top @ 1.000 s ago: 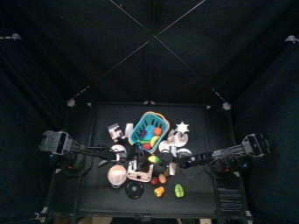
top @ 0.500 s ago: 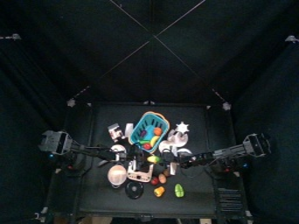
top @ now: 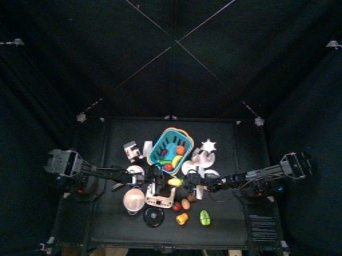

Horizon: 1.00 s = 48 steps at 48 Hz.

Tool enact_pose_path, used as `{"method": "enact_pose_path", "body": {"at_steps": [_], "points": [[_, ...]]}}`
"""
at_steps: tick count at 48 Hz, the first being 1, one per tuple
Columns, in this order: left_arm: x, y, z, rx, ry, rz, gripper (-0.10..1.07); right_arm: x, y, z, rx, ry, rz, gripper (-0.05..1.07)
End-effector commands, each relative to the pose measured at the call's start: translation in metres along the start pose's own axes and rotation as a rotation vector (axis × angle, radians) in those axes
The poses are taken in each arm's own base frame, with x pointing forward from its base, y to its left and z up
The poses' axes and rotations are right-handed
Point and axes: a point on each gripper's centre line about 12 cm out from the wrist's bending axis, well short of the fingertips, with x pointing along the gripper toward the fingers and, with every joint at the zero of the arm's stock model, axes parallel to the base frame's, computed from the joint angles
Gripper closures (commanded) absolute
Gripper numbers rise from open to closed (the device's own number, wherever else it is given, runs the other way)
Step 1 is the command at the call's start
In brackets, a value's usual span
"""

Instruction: Remove corn husk

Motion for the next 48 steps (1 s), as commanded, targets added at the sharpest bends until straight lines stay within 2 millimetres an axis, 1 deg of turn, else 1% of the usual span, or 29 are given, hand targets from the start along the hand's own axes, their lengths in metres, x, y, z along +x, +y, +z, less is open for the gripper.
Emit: {"method": "enact_pose_path", "body": {"at_steps": [1, 30, 40, 48], "points": [[-0.0007, -0.0009, 0.0093, 0.002, -0.029, -0.004, 0.39, -0.0074, -0.0002, 0.008, 0.015, -0.031, 0.008, 0.76], [-0.0016, -0.0005, 0.0082, 0.0, -0.026, -0.002, 0.39, -0.0115, -0.0012, 0.0008, 0.032, -0.019, 0.012, 0.77], [-0.0018, -0.0006, 0.0087, 0.0, -0.028, -0.003, 0.39, -0.0123, -0.002, -0.0009, 0.038, -0.016, 0.011, 0.83], [-0.0018, -0.0006, 0.0087, 0.0, -0.028, -0.003, 0.39, -0.0151, -0.0028, -0.0017, 0.045, -0.019, 0.012, 0.84]]}}
